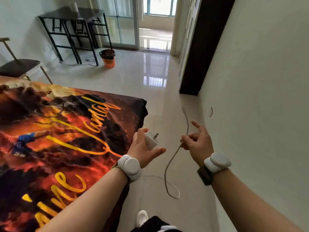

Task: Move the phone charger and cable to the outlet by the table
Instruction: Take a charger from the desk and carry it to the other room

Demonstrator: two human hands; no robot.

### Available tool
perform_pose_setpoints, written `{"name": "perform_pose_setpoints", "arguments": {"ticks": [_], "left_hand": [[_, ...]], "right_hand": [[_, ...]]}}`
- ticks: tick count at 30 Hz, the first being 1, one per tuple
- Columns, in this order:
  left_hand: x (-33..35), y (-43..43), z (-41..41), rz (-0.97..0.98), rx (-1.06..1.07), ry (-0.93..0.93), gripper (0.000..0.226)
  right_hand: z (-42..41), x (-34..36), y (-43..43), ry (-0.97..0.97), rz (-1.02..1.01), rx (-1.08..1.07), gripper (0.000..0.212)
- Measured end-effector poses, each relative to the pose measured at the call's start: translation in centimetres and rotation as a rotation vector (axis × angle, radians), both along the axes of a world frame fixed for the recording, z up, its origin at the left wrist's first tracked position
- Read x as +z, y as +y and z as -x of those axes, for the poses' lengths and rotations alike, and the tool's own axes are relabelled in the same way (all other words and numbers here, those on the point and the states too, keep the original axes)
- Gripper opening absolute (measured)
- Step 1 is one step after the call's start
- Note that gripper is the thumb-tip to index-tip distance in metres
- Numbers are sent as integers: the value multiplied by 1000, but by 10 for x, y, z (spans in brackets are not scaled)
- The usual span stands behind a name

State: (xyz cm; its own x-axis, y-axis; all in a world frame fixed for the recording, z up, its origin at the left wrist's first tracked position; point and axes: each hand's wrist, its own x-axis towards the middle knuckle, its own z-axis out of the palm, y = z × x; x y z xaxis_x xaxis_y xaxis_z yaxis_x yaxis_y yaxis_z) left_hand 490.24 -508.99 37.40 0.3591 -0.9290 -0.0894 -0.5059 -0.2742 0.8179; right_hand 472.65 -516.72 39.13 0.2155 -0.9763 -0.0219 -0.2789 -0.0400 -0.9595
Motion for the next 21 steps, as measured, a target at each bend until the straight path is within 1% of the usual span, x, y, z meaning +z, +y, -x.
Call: {"name": "perform_pose_setpoints", "arguments": {"ticks": [1, 2, 3, 6, 7, 8, 10, 12, 15, 16, 17, 21], "left_hand": [[3, -28, -7, 10, -28, -2, 80], [7, -37, -7, 23, -50, -18, 81], [8, -55, -9, 33, -76, -36, 81], [7, -117, -15, 23, -134, -77, 75], [2, -146, -18, 20, -145, -92, 69], [3, -152, -19, 19, -156, -106, 62], [-4, -194, -24, 25, -175, -133, 51], [-10, -236, -29, 23, -192, -152, 46], [-14, -302, -39, -22, -181, -155, 45], [-15, -334, -42, -24, -155, -144, 45], [-15, -341, -45, -34, -133, -126, 45], [-9, -430, -58, -45, -29, -40, 56]], "right_hand": [[-11, 2, -24, -23, -28, -1, 34], [-16, 4, -30, -45, -50, 13, 23], [-23, 6, -44, -72, -72, 13, 16], [-36, 5, -95, -135, -134, -2, 3], [-40, 3, -120, -138, -150, 5, 2], [-41, 4, -125, -141, -161, 19, 4], [-47, 0, -166, -125, -165, 17, 10], [-51, -5, -212, -118, -160, -9, 15], [-51, -3, -292, -186, -149, -54, 12], [-51, 2, -329, -199, -144, -38, 11], [-52, 5, -339, -191, -136, -16, 11], [-61, 14, -436, -112, -60, 77, 12]]}}
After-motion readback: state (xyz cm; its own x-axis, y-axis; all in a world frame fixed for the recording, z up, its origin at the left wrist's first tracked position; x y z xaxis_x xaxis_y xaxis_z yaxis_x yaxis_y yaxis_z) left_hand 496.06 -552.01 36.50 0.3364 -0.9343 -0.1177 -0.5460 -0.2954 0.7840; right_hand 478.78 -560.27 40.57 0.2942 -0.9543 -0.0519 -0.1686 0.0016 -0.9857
